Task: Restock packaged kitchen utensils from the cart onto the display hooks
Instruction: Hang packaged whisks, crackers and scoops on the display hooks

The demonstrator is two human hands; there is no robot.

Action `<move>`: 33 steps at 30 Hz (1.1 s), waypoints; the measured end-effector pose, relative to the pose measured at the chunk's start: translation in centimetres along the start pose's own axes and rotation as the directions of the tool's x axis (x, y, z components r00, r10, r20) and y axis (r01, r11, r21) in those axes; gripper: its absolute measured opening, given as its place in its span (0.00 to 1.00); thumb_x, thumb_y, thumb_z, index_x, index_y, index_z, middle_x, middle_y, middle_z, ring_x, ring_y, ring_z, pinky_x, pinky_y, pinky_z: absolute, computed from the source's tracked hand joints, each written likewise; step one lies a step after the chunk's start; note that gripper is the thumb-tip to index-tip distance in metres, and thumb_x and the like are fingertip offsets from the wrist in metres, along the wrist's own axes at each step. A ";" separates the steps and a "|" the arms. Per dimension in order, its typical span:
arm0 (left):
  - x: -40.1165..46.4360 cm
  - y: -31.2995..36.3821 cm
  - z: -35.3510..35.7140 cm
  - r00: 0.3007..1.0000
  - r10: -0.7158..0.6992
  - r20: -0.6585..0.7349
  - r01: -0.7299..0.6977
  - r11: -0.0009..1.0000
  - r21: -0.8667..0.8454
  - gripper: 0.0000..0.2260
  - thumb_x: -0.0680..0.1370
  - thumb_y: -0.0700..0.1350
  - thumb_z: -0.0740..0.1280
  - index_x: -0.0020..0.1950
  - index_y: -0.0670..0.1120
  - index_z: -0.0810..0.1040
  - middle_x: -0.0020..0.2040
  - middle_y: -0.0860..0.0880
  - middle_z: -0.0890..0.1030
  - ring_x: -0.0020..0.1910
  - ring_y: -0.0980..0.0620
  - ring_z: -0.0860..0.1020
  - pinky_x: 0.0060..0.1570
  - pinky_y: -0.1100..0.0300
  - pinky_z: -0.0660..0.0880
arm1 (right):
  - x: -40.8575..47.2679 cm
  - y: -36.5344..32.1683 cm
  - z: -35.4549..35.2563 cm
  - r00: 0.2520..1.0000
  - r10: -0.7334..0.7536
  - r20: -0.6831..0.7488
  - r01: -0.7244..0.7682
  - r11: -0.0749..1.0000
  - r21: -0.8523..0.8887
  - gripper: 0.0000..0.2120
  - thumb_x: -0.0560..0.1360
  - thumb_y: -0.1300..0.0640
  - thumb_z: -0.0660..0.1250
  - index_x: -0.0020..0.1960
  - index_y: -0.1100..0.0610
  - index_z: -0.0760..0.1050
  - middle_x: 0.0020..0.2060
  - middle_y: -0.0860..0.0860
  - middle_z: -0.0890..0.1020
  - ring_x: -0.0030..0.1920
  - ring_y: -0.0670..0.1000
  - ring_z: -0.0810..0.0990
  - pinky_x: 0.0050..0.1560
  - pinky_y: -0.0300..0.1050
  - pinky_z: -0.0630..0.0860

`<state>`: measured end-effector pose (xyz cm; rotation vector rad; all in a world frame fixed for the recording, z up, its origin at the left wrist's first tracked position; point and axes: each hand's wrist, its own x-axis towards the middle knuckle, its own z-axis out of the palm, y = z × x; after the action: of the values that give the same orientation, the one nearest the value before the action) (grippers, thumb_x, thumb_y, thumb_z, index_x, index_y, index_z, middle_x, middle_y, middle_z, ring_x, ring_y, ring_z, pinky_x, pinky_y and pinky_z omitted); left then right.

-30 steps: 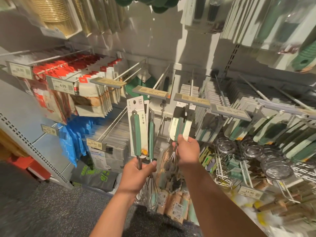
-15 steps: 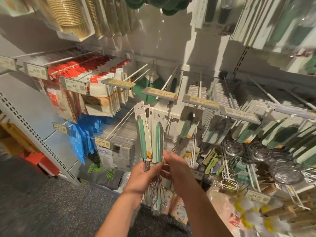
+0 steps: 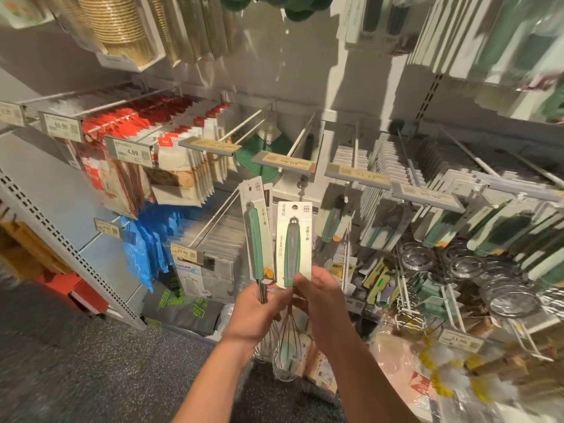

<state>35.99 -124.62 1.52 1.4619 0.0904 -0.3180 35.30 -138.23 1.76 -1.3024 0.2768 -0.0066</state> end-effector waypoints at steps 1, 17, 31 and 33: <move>-0.1 0.1 0.0 1.000 0.007 0.009 -0.007 1.000 0.014 0.13 0.72 0.49 0.78 0.42 0.43 0.78 0.33 0.51 0.79 0.32 0.57 0.75 0.33 0.64 0.73 | -0.1 -0.1 0.0 1.000 -0.004 -0.003 0.004 1.000 0.008 0.20 0.76 0.56 0.72 0.57 0.72 0.72 0.49 0.75 0.79 0.45 0.65 0.83 0.52 0.66 0.81; 0.7 -1.2 0.0 0.998 0.064 0.001 -0.063 0.990 0.123 0.06 0.78 0.45 0.74 0.46 0.45 0.79 0.34 0.46 0.69 0.26 0.58 0.65 0.29 0.61 0.63 | -0.9 -0.9 -1.5 0.979 -0.129 -0.159 0.126 0.992 -0.031 0.08 0.80 0.60 0.67 0.59 0.59 0.78 0.45 0.56 0.86 0.47 0.58 0.85 0.48 0.54 0.81; 1.1 -1.6 -0.6 1.000 0.001 -0.022 0.001 0.993 0.119 0.15 0.79 0.50 0.73 0.42 0.45 0.70 0.33 0.49 0.71 0.31 0.53 0.68 0.38 0.53 0.67 | 0.8 -0.9 -1.6 0.892 -0.167 -0.420 0.139 0.985 -0.097 0.14 0.80 0.53 0.68 0.62 0.59 0.78 0.47 0.56 0.85 0.43 0.55 0.85 0.39 0.48 0.84; 1.0 -1.5 -0.8 1.000 -0.002 -0.022 0.004 0.993 0.116 0.15 0.79 0.51 0.73 0.43 0.45 0.70 0.34 0.48 0.70 0.32 0.52 0.68 0.39 0.53 0.67 | 2.2 -1.6 -2.0 0.902 -0.089 -0.422 0.095 0.995 -0.007 0.18 0.81 0.52 0.69 0.66 0.62 0.76 0.49 0.56 0.83 0.40 0.51 0.83 0.35 0.43 0.80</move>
<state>36.65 -124.14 -0.25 1.5811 0.0933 -0.3140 37.25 -140.88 2.38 -1.2913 0.5843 -0.3759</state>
